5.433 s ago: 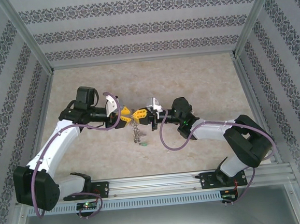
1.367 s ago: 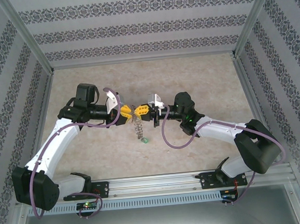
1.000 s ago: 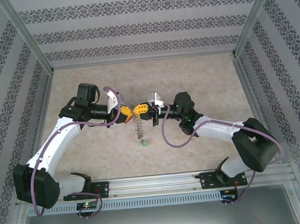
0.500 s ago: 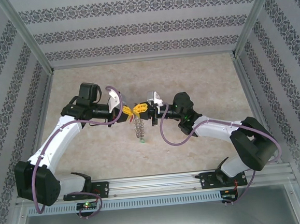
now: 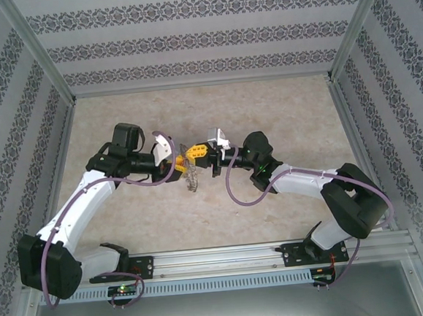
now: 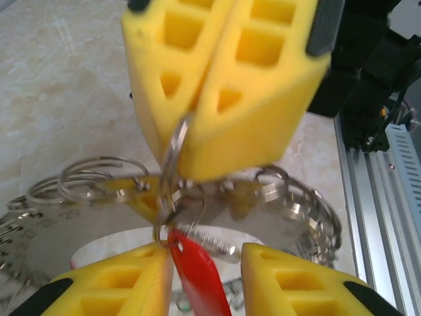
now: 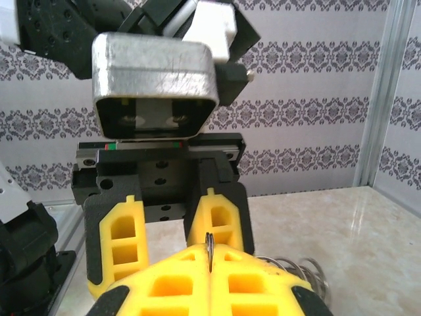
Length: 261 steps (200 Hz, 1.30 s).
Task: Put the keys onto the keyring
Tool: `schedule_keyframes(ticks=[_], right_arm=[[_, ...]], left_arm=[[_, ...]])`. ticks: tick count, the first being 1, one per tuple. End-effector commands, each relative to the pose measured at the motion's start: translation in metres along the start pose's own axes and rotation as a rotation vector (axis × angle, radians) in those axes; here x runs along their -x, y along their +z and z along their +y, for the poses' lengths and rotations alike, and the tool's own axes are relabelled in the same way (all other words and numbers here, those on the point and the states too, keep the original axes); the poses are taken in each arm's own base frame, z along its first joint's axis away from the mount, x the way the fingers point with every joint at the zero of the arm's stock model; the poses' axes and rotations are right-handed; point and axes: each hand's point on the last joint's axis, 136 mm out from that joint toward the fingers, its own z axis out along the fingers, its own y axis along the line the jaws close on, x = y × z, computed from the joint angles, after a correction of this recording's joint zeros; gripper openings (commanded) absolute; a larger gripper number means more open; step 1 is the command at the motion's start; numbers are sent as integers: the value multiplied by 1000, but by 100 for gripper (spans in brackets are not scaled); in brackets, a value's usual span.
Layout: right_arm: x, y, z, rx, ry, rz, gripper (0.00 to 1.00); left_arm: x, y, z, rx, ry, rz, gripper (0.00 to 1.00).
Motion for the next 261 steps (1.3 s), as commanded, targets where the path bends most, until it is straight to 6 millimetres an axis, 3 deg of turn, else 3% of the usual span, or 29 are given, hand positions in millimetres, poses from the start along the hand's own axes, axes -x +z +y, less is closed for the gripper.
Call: schedule_keyframes(ticks=[1,81,162,198,236,261], right_arm=[[29,-7,5,1,-83,-79,0],[19,-8,8,27,-75,-48,0],[10,-5,11,73,-53,-16,0],[7,-5,9,69,-53,-11,0],[9,-7,7,62,-63,-9,0],[9,-8,8,83,-61,-5,0]], left_arm=[[4,-5,0,43,24,-16,36],[33,-19,10,147,79,-101,50],[51,-18,7,88,108,-167,46],[49,-16,0,42,120,-154,44],[30,-18,12,139,110,-57,45],[28,-20,9,143,116,-60,46]])
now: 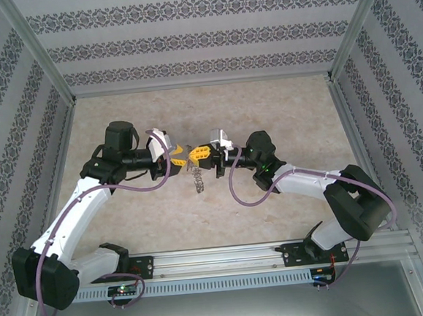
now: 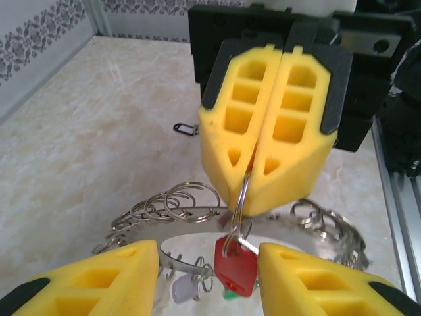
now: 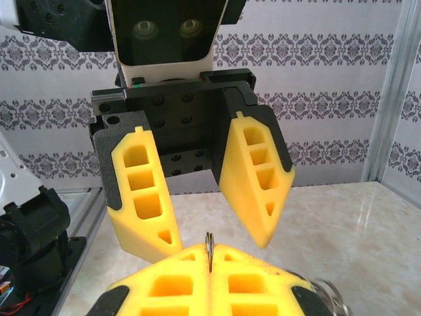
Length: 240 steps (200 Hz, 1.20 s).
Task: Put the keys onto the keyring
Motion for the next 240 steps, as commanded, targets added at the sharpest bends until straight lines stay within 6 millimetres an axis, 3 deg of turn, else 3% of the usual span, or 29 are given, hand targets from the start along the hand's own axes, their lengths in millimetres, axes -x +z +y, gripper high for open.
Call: schedule_keyframes(ticks=[1,52,109,159,172,202,207,217,240], right_arm=[[14,0,4,46,-61,-31,0],[15,2,7,78,-57,-31,0],[16,2,8,86,-54,-35,0],[17,3,10,104,-45,-35,0],[16,4,10,108,-39,-31,0],[13,4,9,100,-32,-26,0],[12,4,9,99,-31,-25,0],[11,3,7,88,-28,-22,0],[0,1,1,43,-20,34,10]], left_arm=[[2,-6,-5,11,35,7,45],[29,-6,-18,-93,47,-133,38],[18,-1,-26,-179,25,-75,36],[16,1,-23,-176,31,-65,27],[18,1,-23,-180,34,-72,15],[19,1,-23,-184,37,-70,6],[18,1,-22,-180,39,-66,0],[17,0,-23,-175,45,-57,0],[11,-2,-18,-127,62,-5,0]])
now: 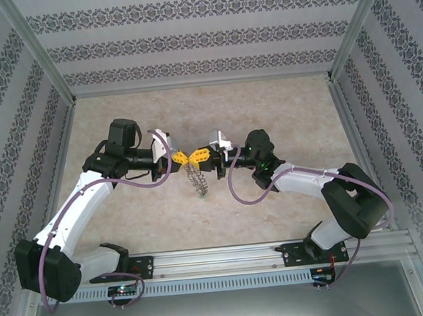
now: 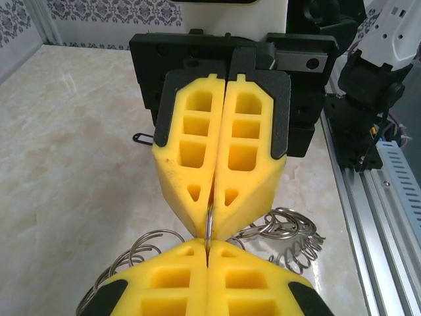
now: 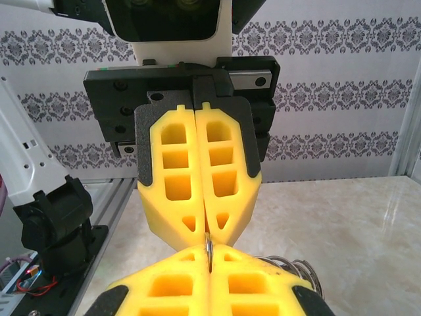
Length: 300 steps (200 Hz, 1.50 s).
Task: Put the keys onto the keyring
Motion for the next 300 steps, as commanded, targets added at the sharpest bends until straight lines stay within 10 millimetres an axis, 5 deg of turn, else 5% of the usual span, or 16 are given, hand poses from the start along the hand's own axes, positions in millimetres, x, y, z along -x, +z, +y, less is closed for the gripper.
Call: schedule_keyframes(ticks=[1,31,46,94,197,228,254,300], right_arm=[[7,0,-6,-26,-45,14,11],[-13,-12,-16,-141,-90,143,32],[-16,-22,-22,-210,-132,176,34],[-23,-25,-8,-148,-201,372,29],[-31,-33,-2,-181,-158,331,27],[-33,-35,0,-182,-153,328,27],[-35,-35,1,-180,-145,323,27],[-33,-26,8,-177,-114,285,27]], left_arm=[[6,-6,-1,23,53,30,0],[-10,-15,6,94,76,184,0],[-17,-20,5,93,77,273,0],[-33,-21,0,52,87,505,0],[-119,-22,-10,-41,-88,864,0],[-131,-20,-10,-38,-164,913,0],[-118,-18,-10,-42,-152,882,0],[-28,-10,8,137,-65,527,0]])
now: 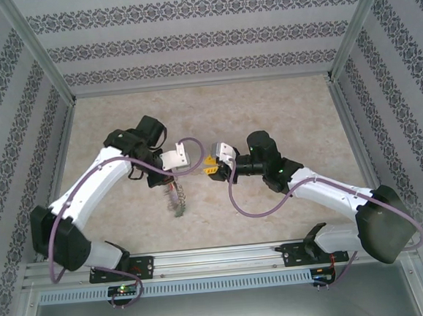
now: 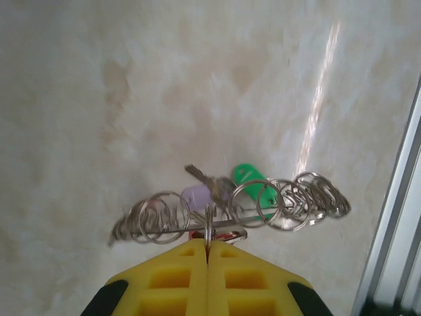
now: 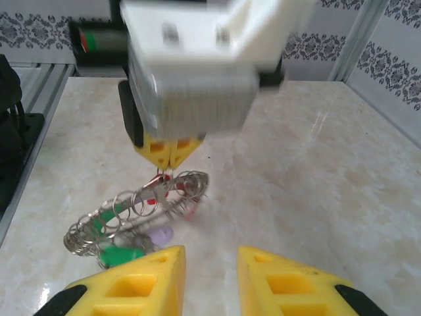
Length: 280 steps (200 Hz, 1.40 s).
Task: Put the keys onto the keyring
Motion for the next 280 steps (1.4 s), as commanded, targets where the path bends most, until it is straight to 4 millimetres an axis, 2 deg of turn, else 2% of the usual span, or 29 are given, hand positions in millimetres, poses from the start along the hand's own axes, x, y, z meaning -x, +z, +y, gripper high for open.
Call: schedule_keyframes(ticks=[1,24,41,80,151,217,280], right_arm=[[16,4,9,9,10,-57,27],[22,8,6,-8,69,-78,30],[29,5,2,-26,50,-104,31],[47,-1,3,16,-14,-117,30],[48,22,3,73,-36,-101,26],[46,30,-1,79,-44,-101,25],[49,32,5,114,-47,-111,16]], left_arm=[[52,-42,3,67,-13,-235,0],[73,-53,-6,10,0,-341,0],[81,-59,-11,3,41,-401,0],[71,-54,-6,27,110,-299,0],[76,-45,-8,28,176,-268,0],[72,-43,-11,25,192,-245,0],[69,-40,-9,23,187,-226,0]])
